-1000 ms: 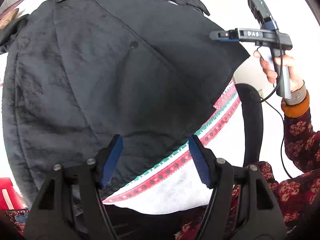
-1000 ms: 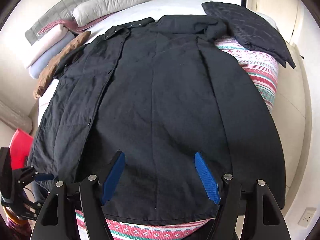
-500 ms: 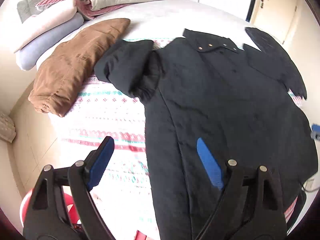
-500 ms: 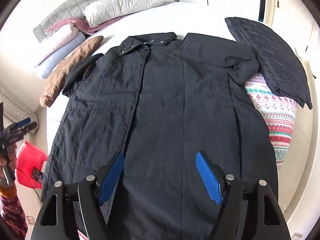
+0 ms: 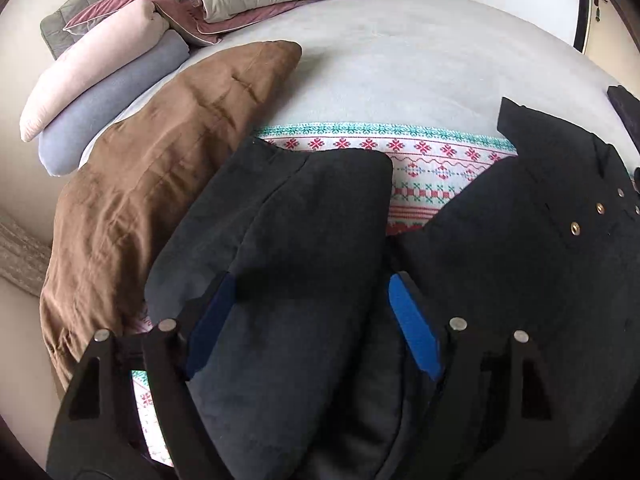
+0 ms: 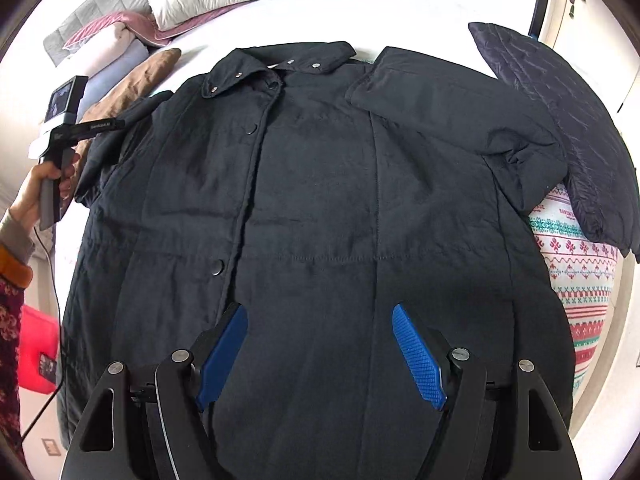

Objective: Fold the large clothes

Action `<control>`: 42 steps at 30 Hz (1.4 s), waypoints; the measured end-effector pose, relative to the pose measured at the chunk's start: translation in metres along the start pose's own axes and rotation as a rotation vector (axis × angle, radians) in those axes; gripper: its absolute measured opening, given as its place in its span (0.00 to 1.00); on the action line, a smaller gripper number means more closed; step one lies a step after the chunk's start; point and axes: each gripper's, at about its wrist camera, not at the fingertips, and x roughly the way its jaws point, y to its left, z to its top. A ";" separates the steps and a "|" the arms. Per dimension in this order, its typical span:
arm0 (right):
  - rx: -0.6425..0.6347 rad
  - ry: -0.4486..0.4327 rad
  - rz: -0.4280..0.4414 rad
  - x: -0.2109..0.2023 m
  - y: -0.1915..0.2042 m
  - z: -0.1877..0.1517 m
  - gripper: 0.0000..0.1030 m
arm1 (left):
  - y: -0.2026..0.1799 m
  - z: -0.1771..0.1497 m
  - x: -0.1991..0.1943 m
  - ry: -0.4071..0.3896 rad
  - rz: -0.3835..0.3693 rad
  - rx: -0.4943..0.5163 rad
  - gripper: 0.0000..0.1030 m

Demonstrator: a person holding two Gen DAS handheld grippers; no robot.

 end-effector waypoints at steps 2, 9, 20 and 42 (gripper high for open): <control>0.022 0.007 0.027 0.014 -0.003 0.008 0.74 | -0.004 0.007 0.014 0.012 0.038 -0.002 0.61; 0.043 0.029 0.054 0.040 -0.007 0.019 0.74 | 0.042 -0.004 -0.037 -0.083 -0.030 -0.150 0.08; 0.047 -0.031 0.065 0.020 -0.013 0.007 0.74 | 0.225 -0.151 -0.157 -0.199 0.033 -0.496 0.06; -0.054 -0.185 -0.285 0.027 -0.051 0.089 0.74 | 0.135 -0.202 -0.161 0.022 -0.145 -0.358 0.81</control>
